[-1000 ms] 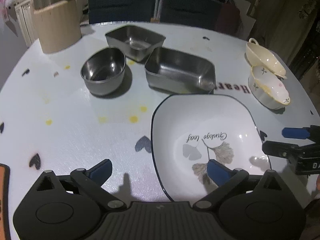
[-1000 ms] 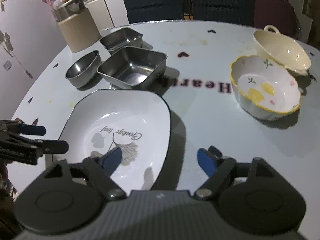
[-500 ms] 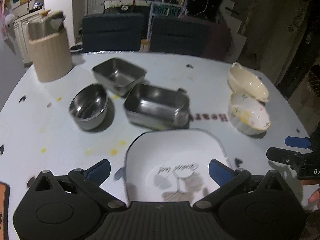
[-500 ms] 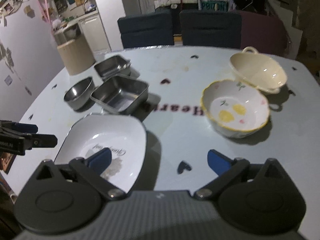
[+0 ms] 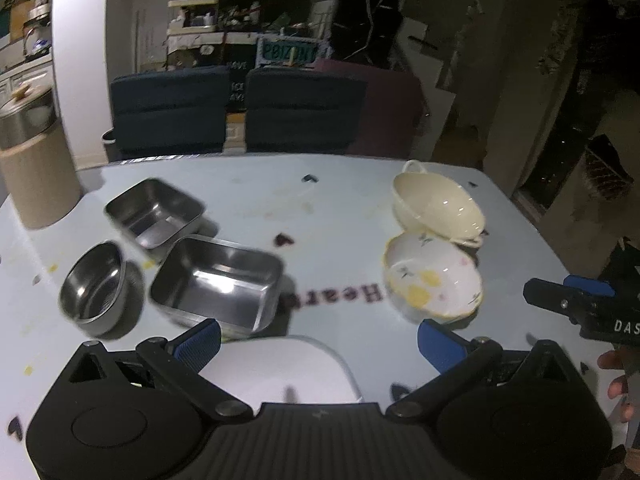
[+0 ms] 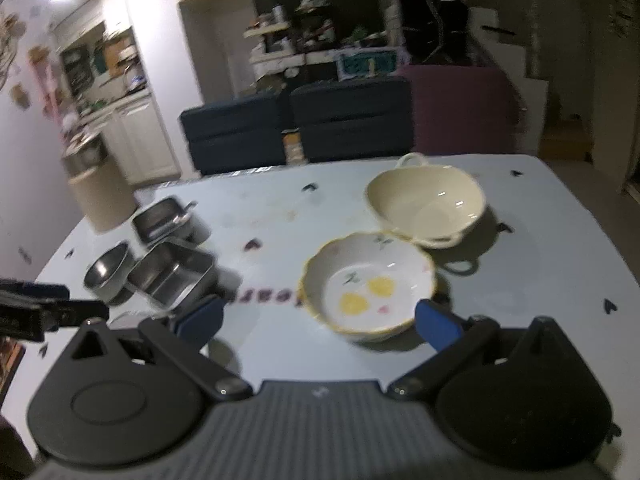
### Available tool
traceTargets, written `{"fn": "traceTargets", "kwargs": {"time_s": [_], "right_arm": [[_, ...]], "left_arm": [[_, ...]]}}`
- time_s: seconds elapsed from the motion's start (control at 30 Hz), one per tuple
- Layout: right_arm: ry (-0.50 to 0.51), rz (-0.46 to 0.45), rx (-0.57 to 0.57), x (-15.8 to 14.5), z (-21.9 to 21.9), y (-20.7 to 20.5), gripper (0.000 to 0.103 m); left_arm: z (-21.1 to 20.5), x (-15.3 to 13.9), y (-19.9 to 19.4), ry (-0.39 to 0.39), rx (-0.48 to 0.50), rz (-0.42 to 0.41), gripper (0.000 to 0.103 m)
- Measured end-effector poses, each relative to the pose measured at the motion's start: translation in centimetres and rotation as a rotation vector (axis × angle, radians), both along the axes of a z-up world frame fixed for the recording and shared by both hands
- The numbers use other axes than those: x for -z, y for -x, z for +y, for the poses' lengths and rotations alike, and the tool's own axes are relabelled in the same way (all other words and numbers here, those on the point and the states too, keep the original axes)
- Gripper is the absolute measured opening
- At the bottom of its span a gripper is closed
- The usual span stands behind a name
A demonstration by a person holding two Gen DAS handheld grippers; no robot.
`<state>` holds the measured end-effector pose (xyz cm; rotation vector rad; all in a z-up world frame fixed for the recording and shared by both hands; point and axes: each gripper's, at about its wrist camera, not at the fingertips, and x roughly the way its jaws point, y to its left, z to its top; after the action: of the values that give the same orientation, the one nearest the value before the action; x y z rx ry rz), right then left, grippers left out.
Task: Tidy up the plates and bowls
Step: 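Move both grippers toward the cream two-handled bowl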
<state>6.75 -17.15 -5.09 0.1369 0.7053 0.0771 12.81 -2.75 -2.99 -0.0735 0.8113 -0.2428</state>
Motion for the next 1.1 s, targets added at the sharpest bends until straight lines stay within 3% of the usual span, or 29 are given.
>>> {"fn": "traceTargets", "kwargs": {"time_s": [0.5,0.83,0.97,1.1], "right_arm": [[-0.068,-0.047,0.212,0.9,-7.4,-3.3,0.103],[-0.246,0.002,0.348,4.0,-11.2,-8.7,0.102],[-0.432,0.076,0.385,6.1,-12.3,-10.7,0.088],[-0.504,0.143,0.402,8.1,-12.1,-12.5,0.067]], "left_arm": [[-6.8,0.4,-5.0,0.021,0.052,-0.041,0.103],[-9.6,1.0,-10.9,0.036,0.090,-0.100,0.103],[-10.2,1.5,-13.6,0.058,0.096,-0.114,0.103],[-10.9,2.3,-15.7,0.082,0.097,-0.107,0.103]]}}
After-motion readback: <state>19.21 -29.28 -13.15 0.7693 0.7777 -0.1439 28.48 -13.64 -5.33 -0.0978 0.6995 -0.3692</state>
